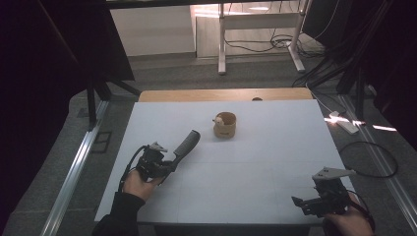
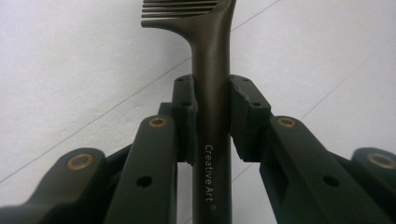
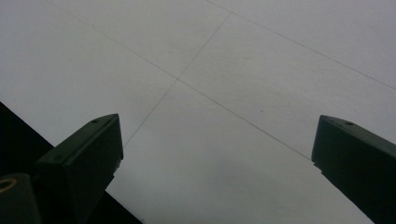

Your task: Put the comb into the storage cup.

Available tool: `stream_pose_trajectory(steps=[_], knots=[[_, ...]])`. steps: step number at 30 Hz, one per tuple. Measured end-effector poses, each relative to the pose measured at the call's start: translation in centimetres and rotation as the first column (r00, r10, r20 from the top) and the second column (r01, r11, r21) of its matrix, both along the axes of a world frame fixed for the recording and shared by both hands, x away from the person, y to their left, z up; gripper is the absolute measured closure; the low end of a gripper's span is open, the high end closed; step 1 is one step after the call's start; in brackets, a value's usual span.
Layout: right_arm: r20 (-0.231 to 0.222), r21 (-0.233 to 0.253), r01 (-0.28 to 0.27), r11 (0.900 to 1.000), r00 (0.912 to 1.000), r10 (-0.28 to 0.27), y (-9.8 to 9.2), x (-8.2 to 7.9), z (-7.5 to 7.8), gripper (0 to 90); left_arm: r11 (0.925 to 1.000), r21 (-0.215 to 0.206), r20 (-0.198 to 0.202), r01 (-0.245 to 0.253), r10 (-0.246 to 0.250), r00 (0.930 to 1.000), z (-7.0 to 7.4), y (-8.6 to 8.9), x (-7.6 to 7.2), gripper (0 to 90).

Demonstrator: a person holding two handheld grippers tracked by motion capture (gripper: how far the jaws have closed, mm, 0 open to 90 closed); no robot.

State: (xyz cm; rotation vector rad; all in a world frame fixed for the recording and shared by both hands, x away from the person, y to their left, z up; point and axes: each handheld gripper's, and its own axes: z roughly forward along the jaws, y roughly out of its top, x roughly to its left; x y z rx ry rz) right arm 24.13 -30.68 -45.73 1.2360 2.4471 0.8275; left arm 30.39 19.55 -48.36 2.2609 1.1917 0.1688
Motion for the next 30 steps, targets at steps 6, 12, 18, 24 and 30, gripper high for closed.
stream_pose_trajectory(steps=[6, 12, 18, 24, 30], knots=[[0.005, -0.001, -0.006, 1.000, 1.0000, 0.006, 0.0, -0.1, 0.0, 2.3, 0.9999, -0.010, 0.020, 0.010, -0.010, 0.9997, 0.4, -0.2, -0.5, 71.8], [0.009, -0.003, -0.009, 1.000, 0.9999, 0.009, 0.1, -0.2, 0.1, 1.5, 0.9996, -0.023, 0.045, 0.017, -0.016, 0.9989, 0.9, -0.4, -1.2, 71.8], [0.013, -0.001, -0.020, 1.000, 0.9997, 0.020, 0.1, -0.3, 0.1, 0.8, 0.9991, -0.033, 0.066, 0.025, -0.023, 0.9975, 1.2, -0.6, -1.7, 71.8], [0.013, 0.017, -0.021, 1.000, 0.9997, 0.020, -0.1, -0.2, 0.2, 0.2, 0.9978, -0.055, 0.081, 0.037, -0.032, 0.9962, 1.4, -0.6, -2.2, 71.8], [0.017, 0.020, -0.026, 0.999, 0.9995, 0.026, 0.0, -0.3, 0.2, 0.0, 0.9965, -0.067, 0.088, 0.049, -0.043, 0.9952, 1.5, -0.9, -2.8, 71.8]])
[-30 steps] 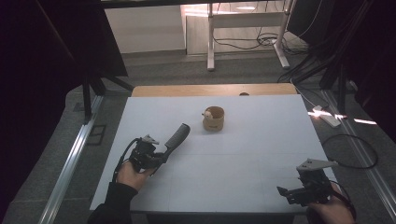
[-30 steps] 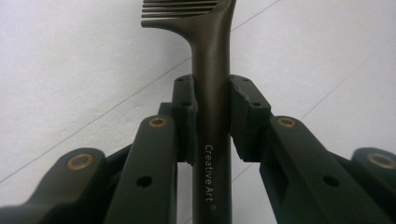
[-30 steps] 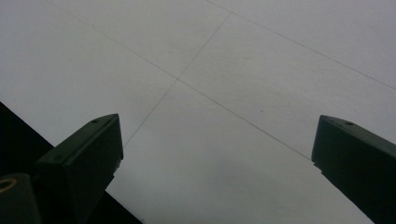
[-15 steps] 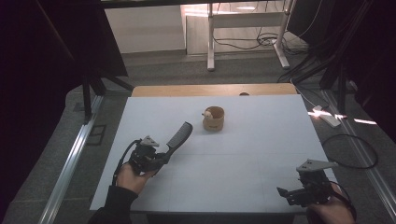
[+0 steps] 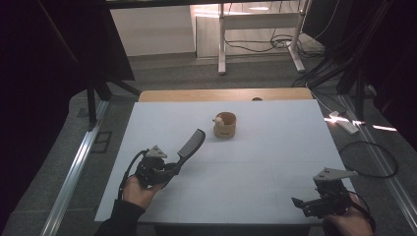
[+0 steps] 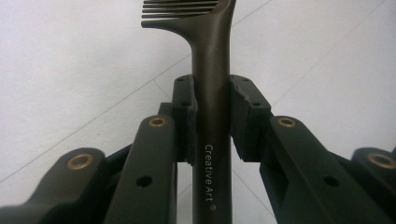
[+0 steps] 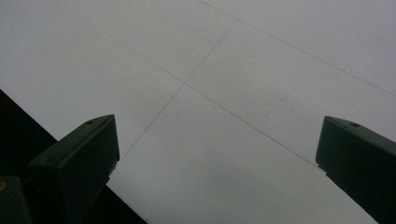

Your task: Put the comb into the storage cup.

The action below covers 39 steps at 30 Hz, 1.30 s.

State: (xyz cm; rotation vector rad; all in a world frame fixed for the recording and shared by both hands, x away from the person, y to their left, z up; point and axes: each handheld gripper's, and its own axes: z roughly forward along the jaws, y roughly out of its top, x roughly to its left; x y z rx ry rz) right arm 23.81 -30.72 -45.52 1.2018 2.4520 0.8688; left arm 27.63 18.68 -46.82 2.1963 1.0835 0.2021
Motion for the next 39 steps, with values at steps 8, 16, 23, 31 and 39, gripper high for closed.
stream_pose_trajectory(steps=[8, 16, 23, 31, 39], knots=[[0.026, -0.004, -0.018, 1.000, 0.9995, 0.018, 0.1, -0.2, 0.1, 0.0, 0.9996, -0.023, 0.015, 0.016, -0.016, 0.9998, 0.2, -0.3, -0.7, 71.8], [0.084, 0.041, -0.036, 0.999, 0.9960, 0.032, 0.3, -0.4, 0.5, 0.0, 0.9991, -0.037, 0.025, 0.021, -0.020, 0.9995, 0.3, -0.4, -1.5, 71.8], [0.129, 0.085, -0.072, 0.994, 0.9898, 0.061, 0.6, -0.3, 0.9, 0.0, 0.9982, -0.052, 0.033, 0.030, -0.028, 0.9991, 0.3, -0.7, -1.9, 71.8], [0.137, 0.142, -0.106, 0.984, 0.9868, 0.086, 0.9, 0.1, 1.4, 0.0, 0.9964, -0.073, 0.042, 0.043, -0.040, 0.9983, 0.4, -1.2, -2.4, 71.8], [0.139, 0.169, -0.129, 0.977, 0.9846, 0.106, 1.5, 0.7, 1.9, 0.0, 0.9933, -0.097, 0.061, 0.063, -0.058, 0.9965, 0.7, -1.7, -2.5, 71.8]])
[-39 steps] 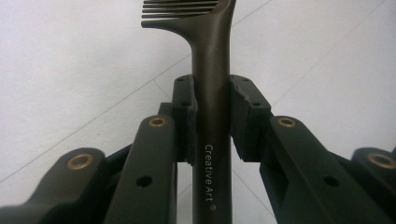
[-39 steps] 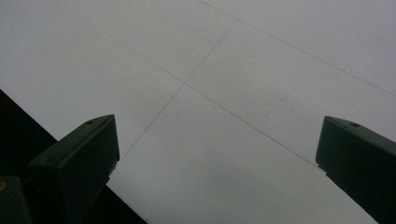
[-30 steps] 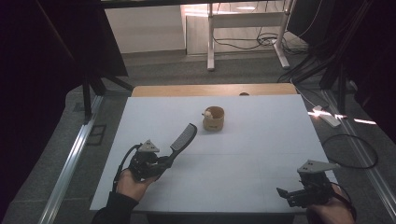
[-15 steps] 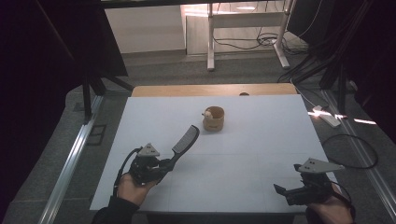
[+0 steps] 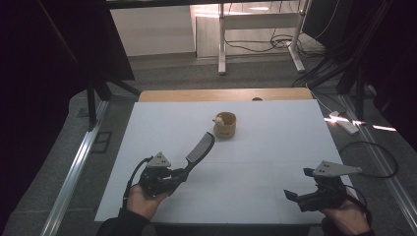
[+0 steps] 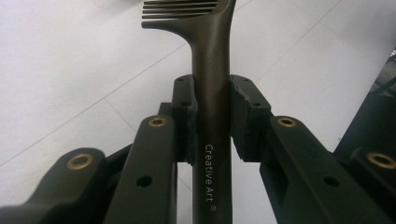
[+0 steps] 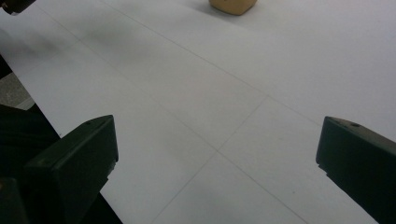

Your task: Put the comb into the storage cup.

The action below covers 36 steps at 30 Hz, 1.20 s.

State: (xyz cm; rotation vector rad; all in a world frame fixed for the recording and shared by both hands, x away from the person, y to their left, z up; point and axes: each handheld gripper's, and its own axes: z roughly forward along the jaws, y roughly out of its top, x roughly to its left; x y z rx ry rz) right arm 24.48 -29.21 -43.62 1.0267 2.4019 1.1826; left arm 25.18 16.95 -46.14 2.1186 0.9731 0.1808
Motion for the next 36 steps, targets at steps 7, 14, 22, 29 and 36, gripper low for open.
stream_pose_trajectory(steps=[7, 14, 22, 29, 36], knots=[[0.002, 0.025, -0.023, 0.999, 0.9997, 0.023, 0.5, 0.5, 0.5, 0.0, 0.9998, -0.003, 0.013, 0.020, -0.020, 0.9997, 0.2, -0.4, 0.0, 71.8], [-0.011, 0.046, -0.031, 0.998, 0.9994, 0.032, 0.7, 1.3, 0.8, 0.0, 0.9992, -0.018, 0.019, 0.037, -0.037, 0.9992, 0.3, -0.8, 0.2, 71.8], [-0.028, 0.033, -0.046, 0.998, 0.9985, 0.047, 1.2, 2.5, 1.0, 0.0, 0.9985, -0.028, 0.023, 0.048, -0.047, 0.9986, 0.3, -1.1, 0.2, 71.8], [-0.051, 0.047, -0.051, 0.998, 0.9973, 0.053, 1.5, 3.5, 0.9, 0.0, 0.9973, -0.041, 0.026, 0.060, -0.059, 0.9979, 0.4, -1.4, 0.3, 71.8], [-0.062, 0.048, -0.072, 0.996, 0.9953, 0.075, 2.4, 4.6, 1.0, 0.0, 0.9962, -0.043, 0.033, 0.076, -0.075, 0.9967, 0.5, -1.9, 0.4, 71.8]])
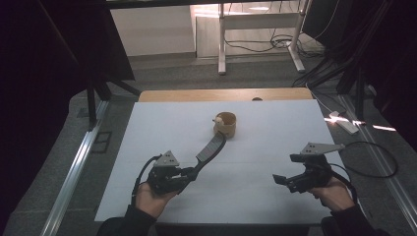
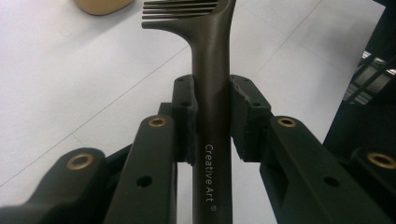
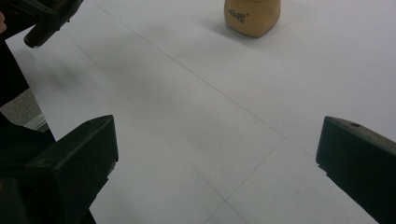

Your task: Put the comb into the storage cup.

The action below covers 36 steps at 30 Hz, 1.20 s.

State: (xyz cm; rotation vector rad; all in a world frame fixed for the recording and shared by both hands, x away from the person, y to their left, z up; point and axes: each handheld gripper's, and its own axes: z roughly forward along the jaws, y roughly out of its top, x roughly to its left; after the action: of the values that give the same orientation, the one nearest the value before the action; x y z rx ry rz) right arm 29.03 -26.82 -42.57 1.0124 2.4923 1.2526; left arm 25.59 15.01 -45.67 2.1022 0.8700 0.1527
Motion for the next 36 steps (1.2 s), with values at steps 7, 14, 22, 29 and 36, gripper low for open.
stream_pose_trajectory(steps=[7, 14, 22, 29, 36], knots=[[-0.054, 0.057, -0.005, 0.998, 0.9985, 0.008, 0.9, 1.1, -0.4, 0.0, 0.9999, -0.010, 0.004, 0.010, -0.010, 0.9999, 0.1, -0.3, 0.1, 71.8], [-0.065, 0.069, -0.015, 0.998, 0.9977, 0.020, 1.9, 1.5, -0.3, 0.0, 0.9998, -0.012, 0.013, 0.016, -0.016, 0.9998, 0.1, -0.8, 0.2, 71.8], [-0.085, 0.072, -0.032, 0.997, 0.9957, 0.038, 3.5, 1.9, -0.3, 0.0, 0.9996, -0.006, 0.025, 0.028, -0.028, 0.9993, 0.0, -1.4, 0.4, 71.8], [-0.095, 0.076, -0.057, 0.995, 0.9934, 0.064, 4.7, 2.4, 0.1, 0.0, 0.9992, -0.006, 0.032, 0.041, -0.041, 0.9987, -0.1, -1.8, 0.4, 71.8], [-0.122, 0.058, -0.070, 0.996, 0.9895, 0.077, 6.1, 2.8, 0.3, 0.0, 0.9985, -0.003, 0.040, 0.055, -0.055, 0.9977, -0.1, -2.3, 0.4, 71.8]])
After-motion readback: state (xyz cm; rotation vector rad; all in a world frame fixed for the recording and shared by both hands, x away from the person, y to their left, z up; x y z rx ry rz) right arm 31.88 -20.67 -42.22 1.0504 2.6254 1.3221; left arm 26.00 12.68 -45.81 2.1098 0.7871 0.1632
